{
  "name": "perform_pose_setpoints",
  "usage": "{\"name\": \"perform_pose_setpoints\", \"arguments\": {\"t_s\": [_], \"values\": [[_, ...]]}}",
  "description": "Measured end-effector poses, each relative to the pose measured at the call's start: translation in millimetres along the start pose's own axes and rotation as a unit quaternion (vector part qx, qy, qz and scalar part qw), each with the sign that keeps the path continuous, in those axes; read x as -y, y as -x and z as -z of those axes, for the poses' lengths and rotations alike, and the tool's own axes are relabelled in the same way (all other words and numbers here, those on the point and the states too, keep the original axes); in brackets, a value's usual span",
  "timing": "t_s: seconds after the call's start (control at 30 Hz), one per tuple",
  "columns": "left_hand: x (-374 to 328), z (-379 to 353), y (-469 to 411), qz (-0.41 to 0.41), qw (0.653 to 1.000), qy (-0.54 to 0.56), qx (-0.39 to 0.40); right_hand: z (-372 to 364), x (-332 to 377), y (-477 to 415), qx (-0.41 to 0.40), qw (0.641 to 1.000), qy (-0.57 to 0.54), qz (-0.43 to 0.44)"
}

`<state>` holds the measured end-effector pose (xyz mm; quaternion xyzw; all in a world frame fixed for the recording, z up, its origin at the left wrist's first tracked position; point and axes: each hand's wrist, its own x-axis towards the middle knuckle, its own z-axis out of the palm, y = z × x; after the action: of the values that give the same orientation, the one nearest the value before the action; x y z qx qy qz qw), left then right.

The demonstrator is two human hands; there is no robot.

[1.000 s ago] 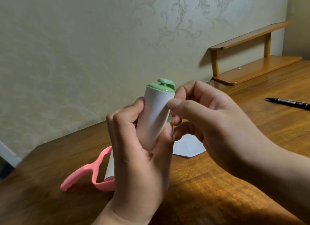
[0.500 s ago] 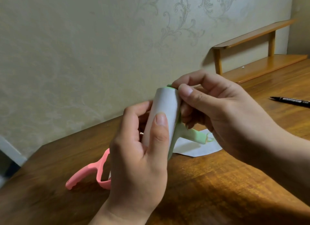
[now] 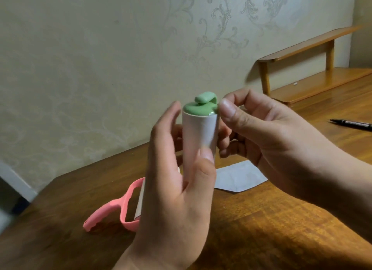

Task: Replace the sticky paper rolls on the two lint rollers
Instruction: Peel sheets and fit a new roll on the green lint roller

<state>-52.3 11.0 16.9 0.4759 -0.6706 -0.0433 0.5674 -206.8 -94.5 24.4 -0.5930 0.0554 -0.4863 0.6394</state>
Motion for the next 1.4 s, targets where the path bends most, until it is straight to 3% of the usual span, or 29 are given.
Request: {"name": "perform_pose_setpoints", "arguments": {"t_s": [0.27, 0.73, 1.4], "values": [[-1.3, 2.0, -4.7, 0.124, 0.988, 0.093, 0.002, -9.2, -5.1, 3.0, 0.021, 0.999, 0.003, -0.029], [-5.0, 0.5, -4.2, 0.098, 0.994, 0.045, 0.012, -8.6, -0.4, 3.9, 0.004, 0.998, 0.055, -0.035], [-1.3, 9.5, -12.2, 0.115, 0.985, 0.118, 0.043, -11.3, 1.3, 4.9, 0.011, 0.996, 0.085, -0.023]]}}
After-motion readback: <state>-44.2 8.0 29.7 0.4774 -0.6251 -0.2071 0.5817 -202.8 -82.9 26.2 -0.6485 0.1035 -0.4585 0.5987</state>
